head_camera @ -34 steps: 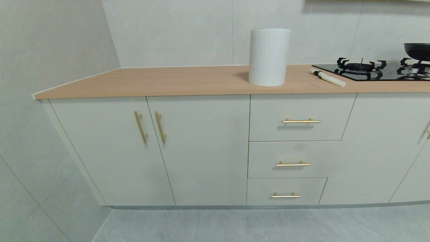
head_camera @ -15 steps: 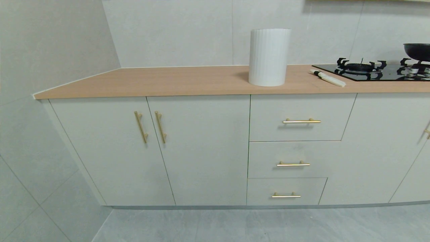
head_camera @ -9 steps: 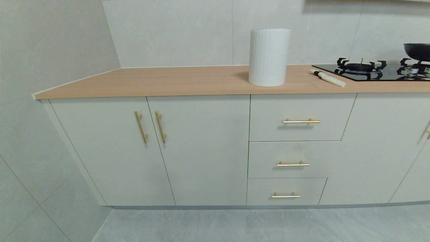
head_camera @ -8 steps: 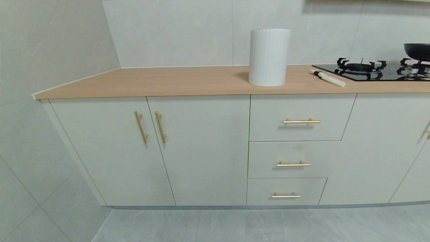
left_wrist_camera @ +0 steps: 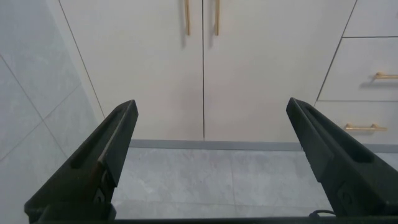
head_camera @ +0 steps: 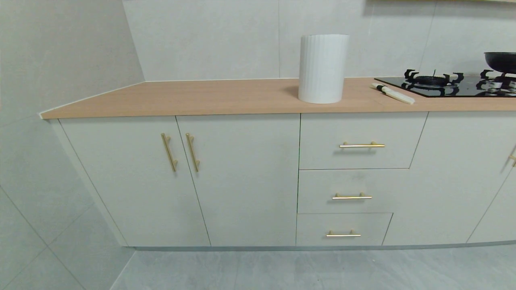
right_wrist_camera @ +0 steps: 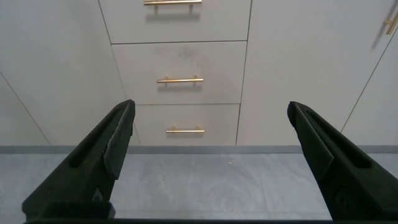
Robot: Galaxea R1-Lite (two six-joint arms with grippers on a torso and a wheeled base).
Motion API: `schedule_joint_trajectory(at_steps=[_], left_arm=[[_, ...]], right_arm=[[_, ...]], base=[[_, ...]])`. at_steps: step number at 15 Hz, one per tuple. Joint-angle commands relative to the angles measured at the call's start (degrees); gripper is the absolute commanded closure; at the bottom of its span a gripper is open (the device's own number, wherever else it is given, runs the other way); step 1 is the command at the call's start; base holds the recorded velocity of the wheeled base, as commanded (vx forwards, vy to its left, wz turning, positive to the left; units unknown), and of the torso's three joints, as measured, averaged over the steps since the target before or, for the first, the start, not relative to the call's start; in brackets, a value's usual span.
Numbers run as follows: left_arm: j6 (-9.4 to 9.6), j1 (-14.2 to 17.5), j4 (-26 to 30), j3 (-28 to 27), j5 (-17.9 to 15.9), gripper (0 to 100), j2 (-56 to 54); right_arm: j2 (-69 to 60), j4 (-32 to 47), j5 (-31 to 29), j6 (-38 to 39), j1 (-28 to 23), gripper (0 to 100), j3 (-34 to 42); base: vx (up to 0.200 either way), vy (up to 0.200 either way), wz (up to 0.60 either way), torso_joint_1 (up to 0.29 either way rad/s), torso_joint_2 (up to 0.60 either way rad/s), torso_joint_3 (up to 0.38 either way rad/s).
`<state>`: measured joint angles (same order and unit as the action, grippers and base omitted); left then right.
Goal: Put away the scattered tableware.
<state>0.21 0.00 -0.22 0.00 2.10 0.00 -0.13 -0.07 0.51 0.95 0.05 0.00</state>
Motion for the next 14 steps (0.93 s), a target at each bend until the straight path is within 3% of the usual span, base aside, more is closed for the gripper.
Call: schedule_joint_trajectory(at_steps=[1, 14], left_arm=[[-0.03, 0.0, 0.0, 0.0, 0.0, 0, 0.0], [-0.12, 0.0, 0.0, 0.0, 0.0, 0, 0.0]], right_arm=[[0.1, 0.0, 0.0, 0.0, 0.0, 0, 0.0], [0.1, 0.0, 0.0, 0.0, 0.0, 0, 0.0]], base=[[0.2, 0.0, 0.0, 0.002, 0.0, -0.002], [0.2, 0.0, 0.0, 0.003, 0.0, 0.0]])
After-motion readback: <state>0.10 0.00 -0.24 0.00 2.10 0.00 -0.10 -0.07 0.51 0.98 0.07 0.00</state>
